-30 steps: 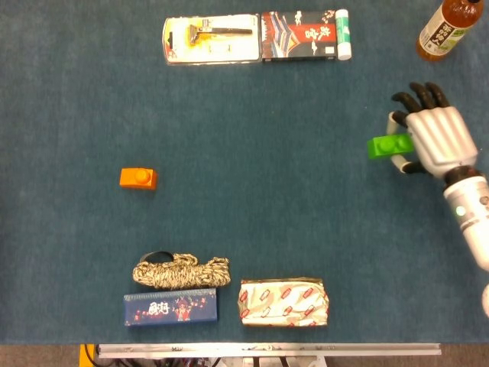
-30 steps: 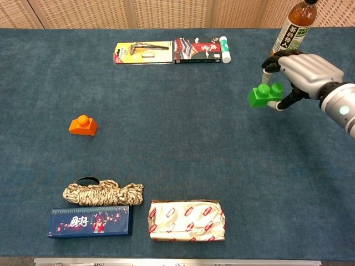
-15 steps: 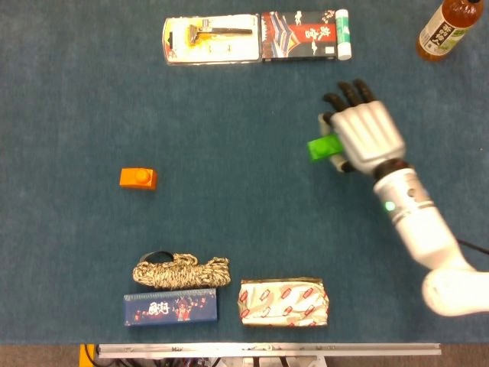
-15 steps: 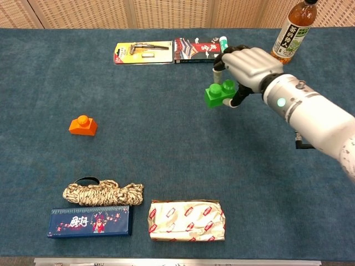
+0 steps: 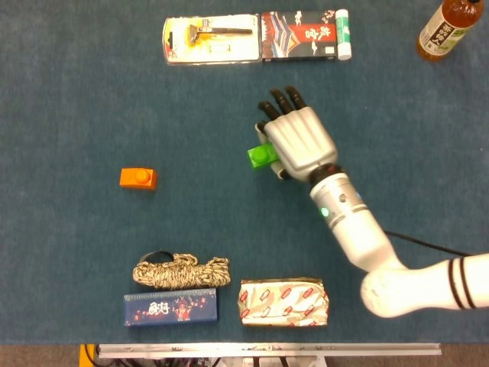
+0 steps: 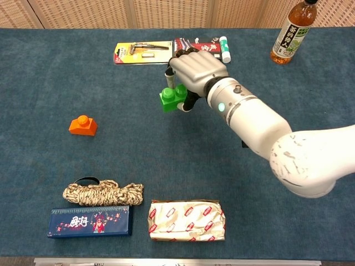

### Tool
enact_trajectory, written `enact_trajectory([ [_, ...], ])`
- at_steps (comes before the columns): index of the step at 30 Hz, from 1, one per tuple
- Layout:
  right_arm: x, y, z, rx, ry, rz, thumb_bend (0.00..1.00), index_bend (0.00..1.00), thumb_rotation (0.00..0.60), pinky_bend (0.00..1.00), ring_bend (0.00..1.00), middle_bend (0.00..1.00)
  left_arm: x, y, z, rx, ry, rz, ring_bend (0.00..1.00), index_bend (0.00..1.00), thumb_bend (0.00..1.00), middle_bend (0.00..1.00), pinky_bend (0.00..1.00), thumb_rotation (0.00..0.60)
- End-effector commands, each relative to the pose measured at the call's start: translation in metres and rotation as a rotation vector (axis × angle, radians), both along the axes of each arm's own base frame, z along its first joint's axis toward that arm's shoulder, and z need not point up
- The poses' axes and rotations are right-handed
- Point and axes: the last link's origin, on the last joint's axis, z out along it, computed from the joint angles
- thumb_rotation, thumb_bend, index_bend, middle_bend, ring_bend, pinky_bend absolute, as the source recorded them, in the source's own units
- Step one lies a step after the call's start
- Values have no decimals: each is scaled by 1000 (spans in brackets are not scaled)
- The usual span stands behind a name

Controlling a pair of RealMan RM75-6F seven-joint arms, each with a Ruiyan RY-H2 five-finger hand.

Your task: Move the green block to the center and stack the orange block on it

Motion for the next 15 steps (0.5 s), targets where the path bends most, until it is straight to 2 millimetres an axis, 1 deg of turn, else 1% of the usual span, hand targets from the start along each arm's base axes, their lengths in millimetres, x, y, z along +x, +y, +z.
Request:
enact_trajectory([
  [1,9,-2,-8,-10,7,-6,366,699,600,22,2,203,-1,0,1,1,0,2,29,310,282,135,252,600],
  [5,16,-5,-19,-2,6,-19,366,699,600,22,2,203,-2,-2,2,5,-7,3,29,310,282,135,253,600],
  [15,13,-19,-43,8,16,-32,366,699,600,22,2,203,-3,-6,7,15,-30,-6,30,310,282,137,253,600],
])
